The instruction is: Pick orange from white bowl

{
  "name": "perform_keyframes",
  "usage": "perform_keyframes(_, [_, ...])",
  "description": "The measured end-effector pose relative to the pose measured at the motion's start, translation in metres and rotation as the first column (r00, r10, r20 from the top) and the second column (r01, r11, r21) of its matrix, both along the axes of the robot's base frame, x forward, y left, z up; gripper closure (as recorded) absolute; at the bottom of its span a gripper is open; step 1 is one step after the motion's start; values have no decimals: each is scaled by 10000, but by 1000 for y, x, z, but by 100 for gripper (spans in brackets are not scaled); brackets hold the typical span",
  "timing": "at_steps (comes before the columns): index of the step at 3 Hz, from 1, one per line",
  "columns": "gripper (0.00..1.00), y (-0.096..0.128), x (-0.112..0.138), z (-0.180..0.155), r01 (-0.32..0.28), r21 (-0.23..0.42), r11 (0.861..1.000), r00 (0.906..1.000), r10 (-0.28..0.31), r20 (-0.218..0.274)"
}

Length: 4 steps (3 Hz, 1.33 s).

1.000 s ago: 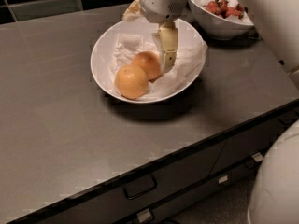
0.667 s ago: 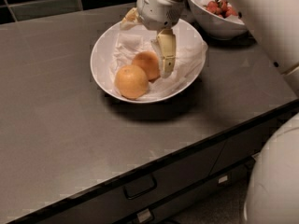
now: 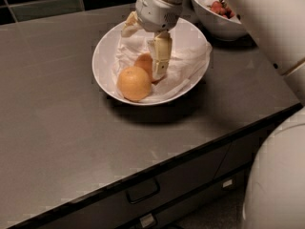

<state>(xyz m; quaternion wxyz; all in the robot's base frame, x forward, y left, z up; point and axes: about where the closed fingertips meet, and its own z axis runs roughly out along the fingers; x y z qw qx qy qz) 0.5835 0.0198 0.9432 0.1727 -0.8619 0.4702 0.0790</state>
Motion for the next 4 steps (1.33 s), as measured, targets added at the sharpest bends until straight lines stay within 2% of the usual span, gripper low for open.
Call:
perform_keyframes(1, [21, -3, -3, -7, 96, 120, 9999, 9998, -94, -162])
perform_keyframes(2, [18, -9, -16, -19, 216, 255, 9994, 9983, -201, -551])
perform_keyframes(4, [17, -4, -18, -41, -82, 338, 9994, 9939, 119, -1096])
